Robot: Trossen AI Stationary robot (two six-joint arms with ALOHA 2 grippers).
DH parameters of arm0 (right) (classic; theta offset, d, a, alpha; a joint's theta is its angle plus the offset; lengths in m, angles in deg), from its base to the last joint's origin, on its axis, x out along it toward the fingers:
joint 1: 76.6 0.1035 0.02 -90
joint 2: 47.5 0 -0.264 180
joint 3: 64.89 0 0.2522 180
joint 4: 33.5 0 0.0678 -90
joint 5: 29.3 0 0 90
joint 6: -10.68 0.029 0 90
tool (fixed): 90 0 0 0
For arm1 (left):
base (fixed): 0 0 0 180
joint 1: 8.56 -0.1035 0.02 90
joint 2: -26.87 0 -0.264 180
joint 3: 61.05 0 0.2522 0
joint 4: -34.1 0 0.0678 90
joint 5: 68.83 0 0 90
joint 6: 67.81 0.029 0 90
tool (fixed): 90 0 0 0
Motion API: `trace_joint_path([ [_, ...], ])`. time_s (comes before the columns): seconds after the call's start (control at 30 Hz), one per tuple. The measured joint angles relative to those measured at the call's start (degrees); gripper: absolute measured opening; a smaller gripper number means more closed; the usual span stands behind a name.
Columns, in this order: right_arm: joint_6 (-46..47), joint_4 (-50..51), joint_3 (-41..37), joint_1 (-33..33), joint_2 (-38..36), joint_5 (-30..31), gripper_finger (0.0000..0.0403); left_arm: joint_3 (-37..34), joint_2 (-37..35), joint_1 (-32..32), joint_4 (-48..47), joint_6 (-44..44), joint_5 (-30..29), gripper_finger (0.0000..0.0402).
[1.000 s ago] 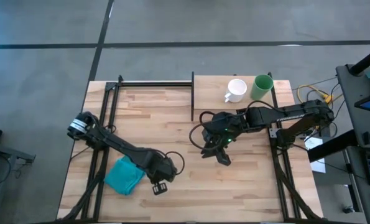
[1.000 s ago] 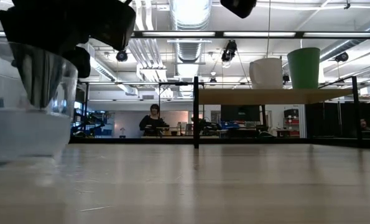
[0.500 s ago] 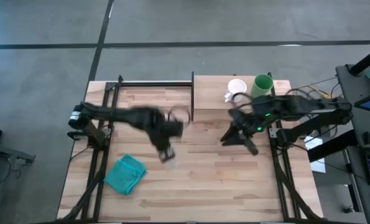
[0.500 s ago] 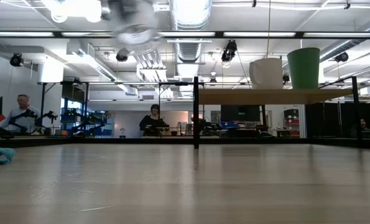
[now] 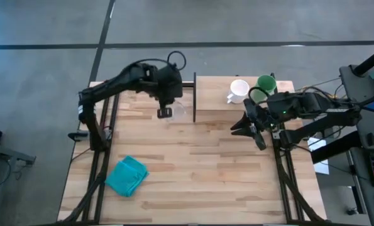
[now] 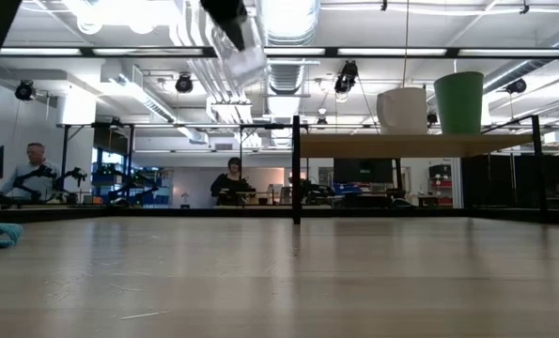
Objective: Stack small to large cups/mugs on shelf
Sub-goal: Put the transparent mug on the shelf
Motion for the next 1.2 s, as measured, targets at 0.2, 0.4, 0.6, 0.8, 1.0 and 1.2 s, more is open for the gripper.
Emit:
trace_joint_path([
  [0.2,-0.19,1.96,-0.13,0.00,2.13,2.88,0.0079,0.83,4.21,-3.68,4.24,11.47,0.10,0.0000],
  [0.4,3.18,4.29,-0.13,-0.02,2.90,19.63,0.0079,6.25,9.27,-4.80,4.98,14.91,0.02,0.0000],
  [0.6,4.98,4.50,-0.13,-0.17,2.38,23.87,0.0079,10.69,13.46,-5.14,6.97,16.55,-0.87,0.0000],
  [0.8,5.00,4.35,-0.13,-0.38,3.01,23.89,0.0079,11.21,13.36,-5.83,7.65,16.54,-1.50,0.0000],
  [1.0,4.76,4.10,-0.11,-0.78,4.80,25.64,0.0079,11.54,12.16,-5.83,13.46,16.44,-1.22,0.0000],
  [1.2,2.14,3.87,-0.11,-0.79,7.81,28.34,0.0079,11.43,12.14,-5.67,11.89,15.97,0.22,0.0000],
])
